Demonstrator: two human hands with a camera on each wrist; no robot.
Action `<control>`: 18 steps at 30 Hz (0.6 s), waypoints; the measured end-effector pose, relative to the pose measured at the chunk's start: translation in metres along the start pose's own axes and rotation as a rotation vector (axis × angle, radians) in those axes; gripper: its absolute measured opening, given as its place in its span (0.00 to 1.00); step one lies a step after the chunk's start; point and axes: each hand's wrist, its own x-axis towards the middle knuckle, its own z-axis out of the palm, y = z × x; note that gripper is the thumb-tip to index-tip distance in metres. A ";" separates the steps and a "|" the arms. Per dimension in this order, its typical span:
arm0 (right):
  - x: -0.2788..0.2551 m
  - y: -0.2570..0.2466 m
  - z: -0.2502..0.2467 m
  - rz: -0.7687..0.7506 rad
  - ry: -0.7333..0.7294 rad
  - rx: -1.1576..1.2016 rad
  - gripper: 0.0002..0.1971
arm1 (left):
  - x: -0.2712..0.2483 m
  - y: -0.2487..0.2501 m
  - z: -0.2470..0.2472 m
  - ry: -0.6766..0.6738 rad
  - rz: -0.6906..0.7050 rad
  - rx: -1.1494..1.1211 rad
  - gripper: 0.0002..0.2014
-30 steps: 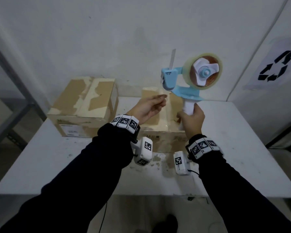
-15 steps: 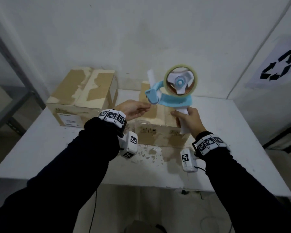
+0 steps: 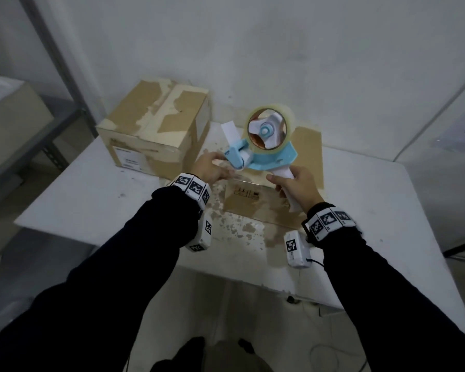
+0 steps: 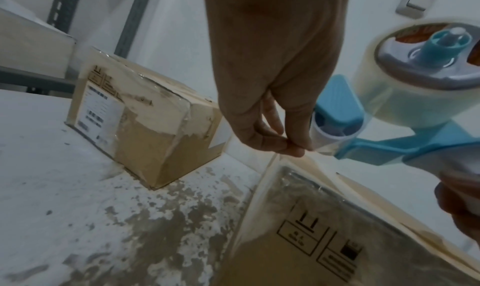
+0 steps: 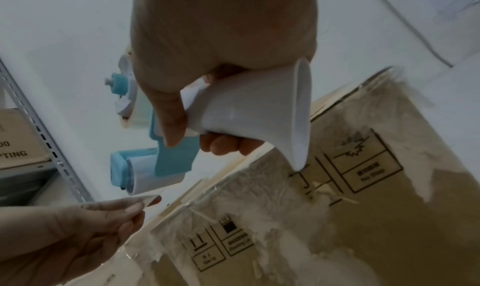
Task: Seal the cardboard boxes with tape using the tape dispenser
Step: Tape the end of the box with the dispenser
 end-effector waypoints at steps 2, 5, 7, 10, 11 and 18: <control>0.001 0.004 0.000 -0.005 -0.009 -0.021 0.09 | 0.002 -0.007 0.000 0.044 -0.004 0.053 0.22; 0.001 0.012 0.002 -0.010 -0.012 -0.041 0.09 | 0.004 -0.014 0.004 0.072 -0.009 0.161 0.21; 0.000 0.017 0.005 -0.017 0.001 -0.058 0.08 | 0.002 -0.015 0.007 0.099 0.015 0.207 0.20; -0.001 0.021 0.008 -0.035 0.017 -0.074 0.08 | 0.002 -0.017 0.011 0.148 0.068 0.231 0.18; -0.001 0.021 0.008 -0.040 0.020 -0.074 0.08 | 0.002 -0.017 0.012 0.164 0.089 0.240 0.17; 0.004 0.017 0.011 -0.019 0.023 -0.089 0.09 | 0.004 -0.018 0.011 0.106 0.193 0.364 0.15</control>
